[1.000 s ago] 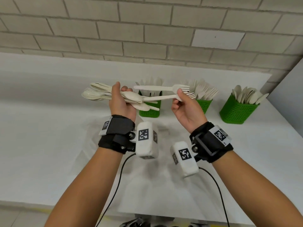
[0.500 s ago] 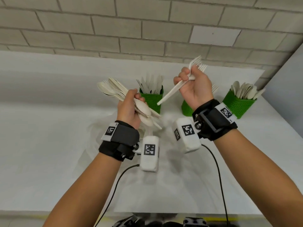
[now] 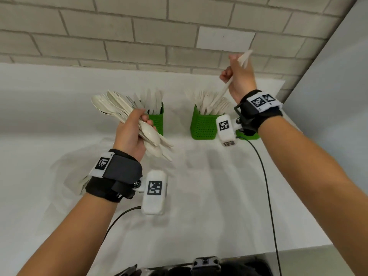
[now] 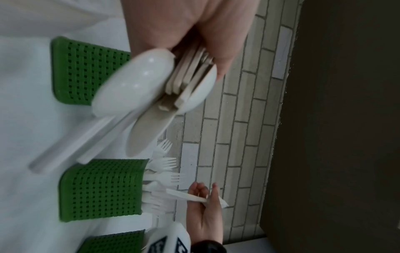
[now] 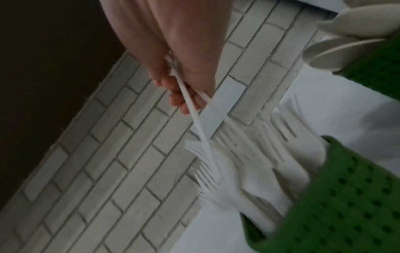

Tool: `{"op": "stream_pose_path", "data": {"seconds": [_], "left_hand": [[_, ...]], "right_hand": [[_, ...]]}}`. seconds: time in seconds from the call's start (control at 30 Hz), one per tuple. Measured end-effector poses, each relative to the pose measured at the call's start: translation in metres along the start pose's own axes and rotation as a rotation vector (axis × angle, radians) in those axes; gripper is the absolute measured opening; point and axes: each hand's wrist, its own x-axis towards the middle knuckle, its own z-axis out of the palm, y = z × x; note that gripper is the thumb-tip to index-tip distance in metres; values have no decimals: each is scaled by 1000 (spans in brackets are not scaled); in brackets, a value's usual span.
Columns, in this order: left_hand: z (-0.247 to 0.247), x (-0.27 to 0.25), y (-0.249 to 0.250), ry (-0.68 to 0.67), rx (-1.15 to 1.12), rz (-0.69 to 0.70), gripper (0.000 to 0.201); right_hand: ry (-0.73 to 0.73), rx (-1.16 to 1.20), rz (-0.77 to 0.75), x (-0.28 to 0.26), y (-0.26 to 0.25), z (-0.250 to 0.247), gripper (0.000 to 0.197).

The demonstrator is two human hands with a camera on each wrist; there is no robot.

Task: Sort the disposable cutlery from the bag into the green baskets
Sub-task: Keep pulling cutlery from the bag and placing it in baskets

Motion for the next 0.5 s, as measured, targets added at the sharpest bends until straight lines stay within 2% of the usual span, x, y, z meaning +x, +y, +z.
{"op": "stream_pose_path", "data": {"seconds": [0.2, 0.23, 0.4, 0.5], "left_hand": [[15, 1, -14, -20, 40, -43, 27], [17, 1, -16, -19, 42, -46, 27], [23, 5, -20, -3, 47, -38, 27], [27, 7, -23, -6, 42, -35, 27]], "right_hand": [[-97, -381, -65, -6, 37, 4, 18], [-97, -385, -75, -7, 41, 1, 17], [59, -59, -129, -1, 33, -2, 15], [67, -27, -206, 5, 20, -1, 16]]}}
